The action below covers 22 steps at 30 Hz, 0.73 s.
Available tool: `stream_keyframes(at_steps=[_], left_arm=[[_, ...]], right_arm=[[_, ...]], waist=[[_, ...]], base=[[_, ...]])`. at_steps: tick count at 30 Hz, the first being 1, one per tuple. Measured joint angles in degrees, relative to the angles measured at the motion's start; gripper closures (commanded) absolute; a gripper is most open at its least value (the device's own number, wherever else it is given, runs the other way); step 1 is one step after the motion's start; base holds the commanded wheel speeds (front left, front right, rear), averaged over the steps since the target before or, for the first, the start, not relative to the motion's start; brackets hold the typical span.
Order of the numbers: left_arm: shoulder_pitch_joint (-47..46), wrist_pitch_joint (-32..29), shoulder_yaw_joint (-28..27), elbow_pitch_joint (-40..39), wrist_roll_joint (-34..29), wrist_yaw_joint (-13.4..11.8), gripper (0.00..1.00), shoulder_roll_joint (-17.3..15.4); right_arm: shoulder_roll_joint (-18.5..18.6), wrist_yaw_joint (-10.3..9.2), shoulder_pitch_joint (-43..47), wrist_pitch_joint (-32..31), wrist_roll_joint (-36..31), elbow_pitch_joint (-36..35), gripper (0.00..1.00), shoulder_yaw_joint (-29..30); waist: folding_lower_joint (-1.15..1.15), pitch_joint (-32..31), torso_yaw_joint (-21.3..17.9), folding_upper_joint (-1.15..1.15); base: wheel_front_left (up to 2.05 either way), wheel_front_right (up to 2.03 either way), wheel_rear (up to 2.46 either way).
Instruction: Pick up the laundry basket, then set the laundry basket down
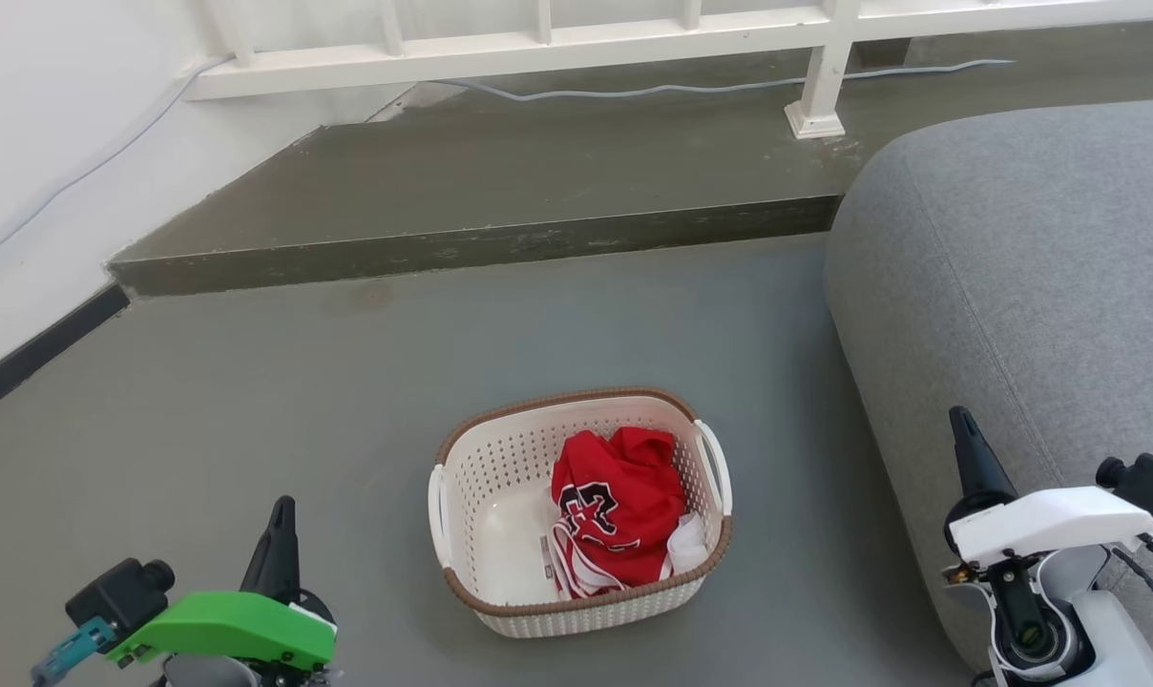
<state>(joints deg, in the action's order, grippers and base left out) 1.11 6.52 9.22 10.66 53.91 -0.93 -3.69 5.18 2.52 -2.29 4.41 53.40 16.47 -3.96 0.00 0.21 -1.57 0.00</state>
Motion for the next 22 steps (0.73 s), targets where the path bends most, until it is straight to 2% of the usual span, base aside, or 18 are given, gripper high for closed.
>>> stream_keyframes(at_steps=[22], left_arm=[[-1.15,-3.47,-3.43,1.57,15.5,2.52,1.0,-0.48]], right_arm=[[-1.21,1.52,-0.72,-4.05,14.24,-0.03,1.0,4.25]], waist=[[0.0,-0.01,0.58,0.0]], base=[[0.0,0.0,0.0]])
